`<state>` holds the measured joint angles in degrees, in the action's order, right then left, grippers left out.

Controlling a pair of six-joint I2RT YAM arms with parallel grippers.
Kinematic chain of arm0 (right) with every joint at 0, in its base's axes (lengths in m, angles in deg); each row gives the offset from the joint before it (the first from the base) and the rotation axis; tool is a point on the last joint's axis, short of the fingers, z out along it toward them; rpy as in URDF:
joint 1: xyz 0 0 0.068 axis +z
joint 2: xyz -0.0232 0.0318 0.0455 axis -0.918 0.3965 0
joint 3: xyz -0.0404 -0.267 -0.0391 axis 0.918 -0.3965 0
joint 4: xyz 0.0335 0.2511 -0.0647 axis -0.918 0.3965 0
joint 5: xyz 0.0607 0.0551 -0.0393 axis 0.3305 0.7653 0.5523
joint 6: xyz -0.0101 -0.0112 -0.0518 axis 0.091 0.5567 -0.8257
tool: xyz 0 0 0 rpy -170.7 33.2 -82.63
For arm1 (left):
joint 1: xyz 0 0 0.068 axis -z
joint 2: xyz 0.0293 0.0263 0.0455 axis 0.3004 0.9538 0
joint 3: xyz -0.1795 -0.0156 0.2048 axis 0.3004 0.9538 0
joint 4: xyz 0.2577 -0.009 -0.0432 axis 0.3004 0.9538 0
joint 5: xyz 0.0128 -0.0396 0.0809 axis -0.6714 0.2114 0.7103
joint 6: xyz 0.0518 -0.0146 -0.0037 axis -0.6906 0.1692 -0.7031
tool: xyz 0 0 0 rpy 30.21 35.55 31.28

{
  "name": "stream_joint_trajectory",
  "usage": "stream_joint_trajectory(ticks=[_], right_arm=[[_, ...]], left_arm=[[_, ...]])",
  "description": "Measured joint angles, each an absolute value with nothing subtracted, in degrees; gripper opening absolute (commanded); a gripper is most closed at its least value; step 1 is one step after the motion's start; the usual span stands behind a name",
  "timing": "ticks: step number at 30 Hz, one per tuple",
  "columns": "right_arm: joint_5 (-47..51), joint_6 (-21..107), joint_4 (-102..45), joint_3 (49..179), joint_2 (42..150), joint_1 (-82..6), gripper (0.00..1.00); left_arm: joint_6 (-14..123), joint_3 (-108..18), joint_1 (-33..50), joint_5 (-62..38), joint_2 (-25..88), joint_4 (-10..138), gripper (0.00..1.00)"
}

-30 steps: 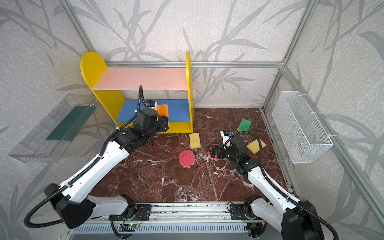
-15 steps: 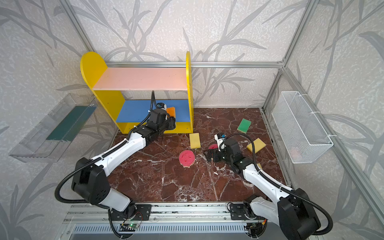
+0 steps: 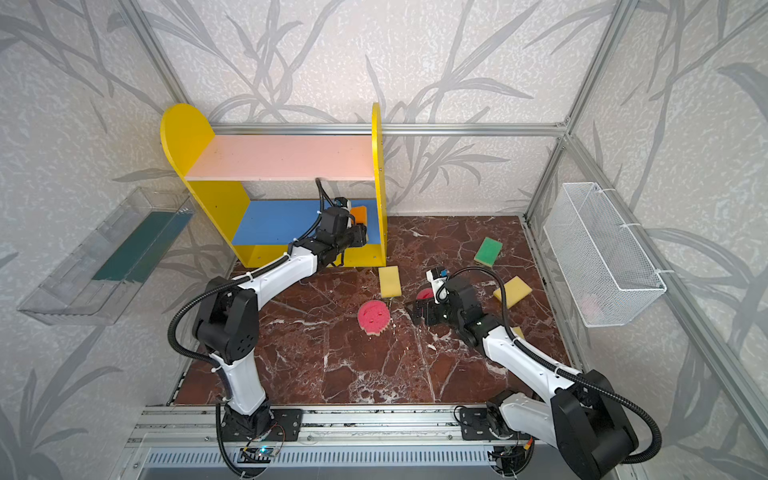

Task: Place and organize the cleaning sponges onto the shelf
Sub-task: 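Carry the orange sponge onto the blue shelf and release it with the left gripper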

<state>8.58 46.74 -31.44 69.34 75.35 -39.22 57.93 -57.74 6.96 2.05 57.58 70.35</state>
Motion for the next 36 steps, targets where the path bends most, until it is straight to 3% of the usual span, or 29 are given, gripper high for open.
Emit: stream_joint_trajectory(ticks=[8,12,18,23,26,29,33,36], right_arm=[[8.54,46.63,-31.46,70.12,77.12,-38.45,0.99],[8.43,46.5,-31.46,70.14,77.12,-38.43,0.99],[8.12,46.42,-31.46,70.17,77.12,-38.06,0.99],[7.99,46.26,-31.46,70.17,77.1,-38.02,0.99],[7.8,46.07,-31.44,70.17,77.06,-37.86,0.99],[7.58,45.76,-31.44,70.17,77.04,-37.84,0.99],[6.86,45.48,-31.38,70.17,76.79,-37.8,0.99],[5.87,45.5,-30.96,70.28,76.47,-37.8,0.99]], left_arm=[[58.13,-67.2,6.83,0.89,63.3,70.39,0.63],[58.32,-69.06,6.81,1.0,64.55,70.72,0.77],[58.37,-71.02,6.79,1.28,65.18,71.88,0.88],[58.46,-71.29,6.7,1.3,65.27,72.88,0.88],[59.2,-71.29,6.35,1.06,65.25,73.39,0.82],[59.9,-69.67,5.72,0.21,64.64,72.88,0.83],[60.53,-62.67,5.54,-0.23,61.01,72.23,0.99],[60.2,-56.77,5.81,-0.55,56.9,72.4,0.99]])
